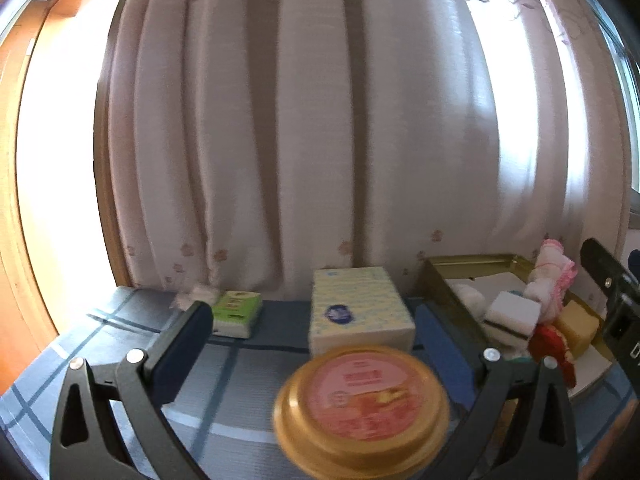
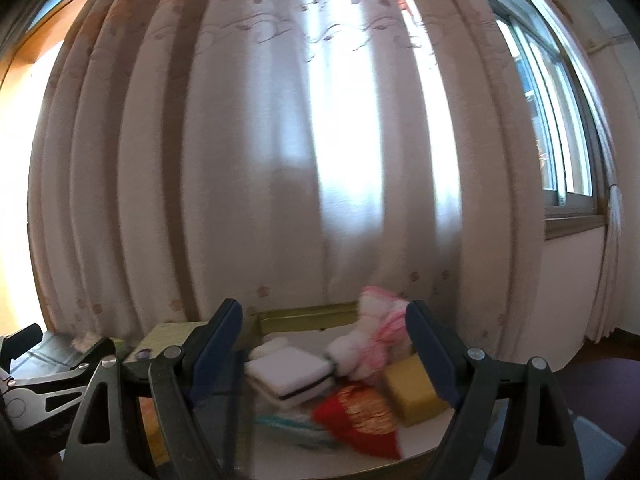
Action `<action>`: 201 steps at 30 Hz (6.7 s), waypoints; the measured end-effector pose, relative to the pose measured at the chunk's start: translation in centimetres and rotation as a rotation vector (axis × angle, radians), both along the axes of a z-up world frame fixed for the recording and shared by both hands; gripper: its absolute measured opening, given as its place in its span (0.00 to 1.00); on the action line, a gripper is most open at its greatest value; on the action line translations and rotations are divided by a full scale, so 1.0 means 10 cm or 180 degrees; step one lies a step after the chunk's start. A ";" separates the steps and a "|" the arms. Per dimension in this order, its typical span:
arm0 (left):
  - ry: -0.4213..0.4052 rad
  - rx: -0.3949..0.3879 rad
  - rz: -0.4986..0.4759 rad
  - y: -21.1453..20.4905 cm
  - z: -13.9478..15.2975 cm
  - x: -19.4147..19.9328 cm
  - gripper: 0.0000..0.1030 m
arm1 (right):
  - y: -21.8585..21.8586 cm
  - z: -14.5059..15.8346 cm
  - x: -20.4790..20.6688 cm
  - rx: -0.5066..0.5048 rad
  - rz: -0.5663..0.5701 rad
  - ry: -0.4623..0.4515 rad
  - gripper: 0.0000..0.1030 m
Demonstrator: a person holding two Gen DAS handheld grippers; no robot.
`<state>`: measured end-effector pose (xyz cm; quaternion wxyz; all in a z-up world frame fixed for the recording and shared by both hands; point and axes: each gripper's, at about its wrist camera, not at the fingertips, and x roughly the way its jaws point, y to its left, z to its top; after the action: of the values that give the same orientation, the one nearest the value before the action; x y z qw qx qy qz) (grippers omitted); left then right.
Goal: Organize soft objects
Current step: 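Move both tools away from the tray toward the green pack and plastic bag, then grasp the lime-green tissue pack with the right gripper, then grasp the clear plastic bag with the left gripper while the right holds the green pack, then carry the green tissue pack and plastic bag over the gold tray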
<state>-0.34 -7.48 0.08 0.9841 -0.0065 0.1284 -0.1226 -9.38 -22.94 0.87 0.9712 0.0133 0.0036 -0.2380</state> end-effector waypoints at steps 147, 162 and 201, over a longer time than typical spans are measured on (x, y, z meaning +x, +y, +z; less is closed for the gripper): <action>0.0528 -0.0098 0.0952 1.18 0.28 0.51 0.38 | 1.43 -0.37 1.46 -0.0038 0.1340 0.0950 0.23; 0.0184 -0.0044 0.0972 1.14 0.28 0.12 0.38 | 1.40 -0.34 1.18 -0.0166 0.1317 0.0893 0.23; 0.0171 -0.0125 0.0958 1.06 0.16 -0.14 0.38 | 1.27 -0.29 0.76 -0.0174 0.1330 0.0754 0.24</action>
<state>-1.74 3.10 1.70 0.9872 -0.0483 0.1499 0.0240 -1.82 -10.21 -2.05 0.9921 -0.0421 0.1137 -0.0318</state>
